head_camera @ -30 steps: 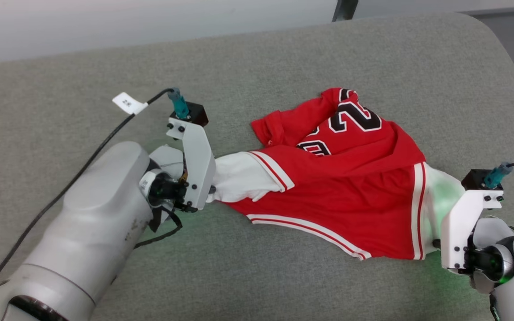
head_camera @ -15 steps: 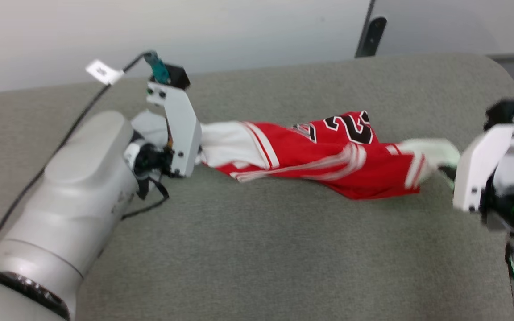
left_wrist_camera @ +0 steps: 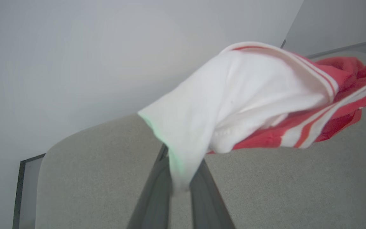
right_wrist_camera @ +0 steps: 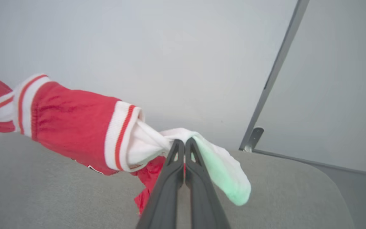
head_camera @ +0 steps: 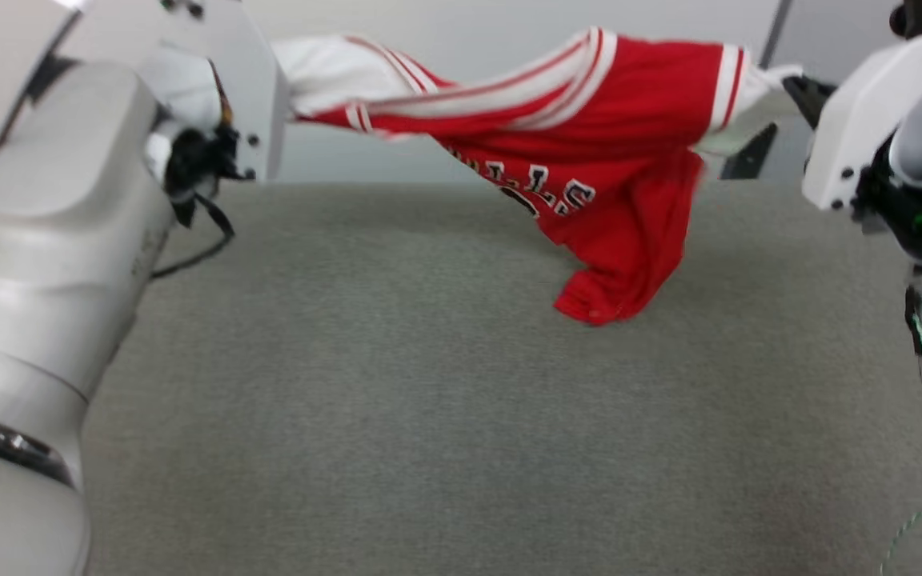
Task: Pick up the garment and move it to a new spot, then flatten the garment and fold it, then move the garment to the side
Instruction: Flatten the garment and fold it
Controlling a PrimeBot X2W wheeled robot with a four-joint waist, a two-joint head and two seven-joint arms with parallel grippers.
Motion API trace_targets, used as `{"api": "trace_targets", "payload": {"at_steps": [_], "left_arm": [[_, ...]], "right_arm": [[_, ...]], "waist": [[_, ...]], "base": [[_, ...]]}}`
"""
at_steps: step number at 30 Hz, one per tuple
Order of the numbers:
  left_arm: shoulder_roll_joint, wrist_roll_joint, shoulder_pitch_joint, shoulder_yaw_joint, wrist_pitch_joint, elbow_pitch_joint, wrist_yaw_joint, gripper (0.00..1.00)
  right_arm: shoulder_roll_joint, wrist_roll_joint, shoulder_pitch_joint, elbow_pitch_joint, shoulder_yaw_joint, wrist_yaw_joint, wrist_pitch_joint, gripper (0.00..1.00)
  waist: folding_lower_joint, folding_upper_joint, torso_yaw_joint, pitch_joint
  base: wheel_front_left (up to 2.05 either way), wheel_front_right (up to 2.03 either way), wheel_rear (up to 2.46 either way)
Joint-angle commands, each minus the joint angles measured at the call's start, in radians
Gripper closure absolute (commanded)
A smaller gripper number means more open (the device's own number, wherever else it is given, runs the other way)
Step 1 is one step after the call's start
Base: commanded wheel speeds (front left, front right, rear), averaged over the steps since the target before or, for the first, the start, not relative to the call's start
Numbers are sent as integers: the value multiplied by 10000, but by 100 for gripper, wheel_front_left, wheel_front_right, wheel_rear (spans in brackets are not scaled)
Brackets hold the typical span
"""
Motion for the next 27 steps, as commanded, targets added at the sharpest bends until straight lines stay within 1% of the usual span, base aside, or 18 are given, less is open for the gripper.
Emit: {"api": "trace_targets", "payload": {"at_steps": [1, 8, 15, 20, 21, 25, 27], "left_arm": [[82, 130, -307, -54, -94, 182, -29, 100], [267, 372, -784, -276, -155, 795, -60, 100], [384, 446, -675, -450, 27, 1577, -19, 100], [498, 322, -830, -327, -161, 1950, 97, 100], [488, 292, -875, -279, -260, 2018, 175, 100], [389, 281, -1006, -275, -490, 2091, 141, 100], [320, 261, -1185, -211, -766, 2066, 212, 100]], "right_arm": [[-46, 98, -511, 292, 168, 31, -405, 100], [-240, 49, -1510, 1217, 589, 12, -1331, 100], [-320, 134, -2280, 2377, 664, 6, -2157, 100], [-322, 84, -2658, 3035, 674, -3, -2584, 100], [-324, 52, -2723, 3162, 689, -3, -2645, 100], [-239, 38, -3081, 3532, 750, -3, -2838, 100], [-177, -1, -3323, 3729, 699, -2, -3069, 100]], "waist": [[0, 0, 539, -404], [0, 0, 895, -480], [0, 0, 1077, -411], [0, 0, 1093, -273], [0, 0, 1091, -233], [0, 0, 1037, 153], [0, 0, 996, 438]], "base": [[0, 0, 0], [0, 0, 0], [0, 0, 0], [0, 0, 0], [0, 0, 0], [0, 0, 0], [0, 0, 0]]}}
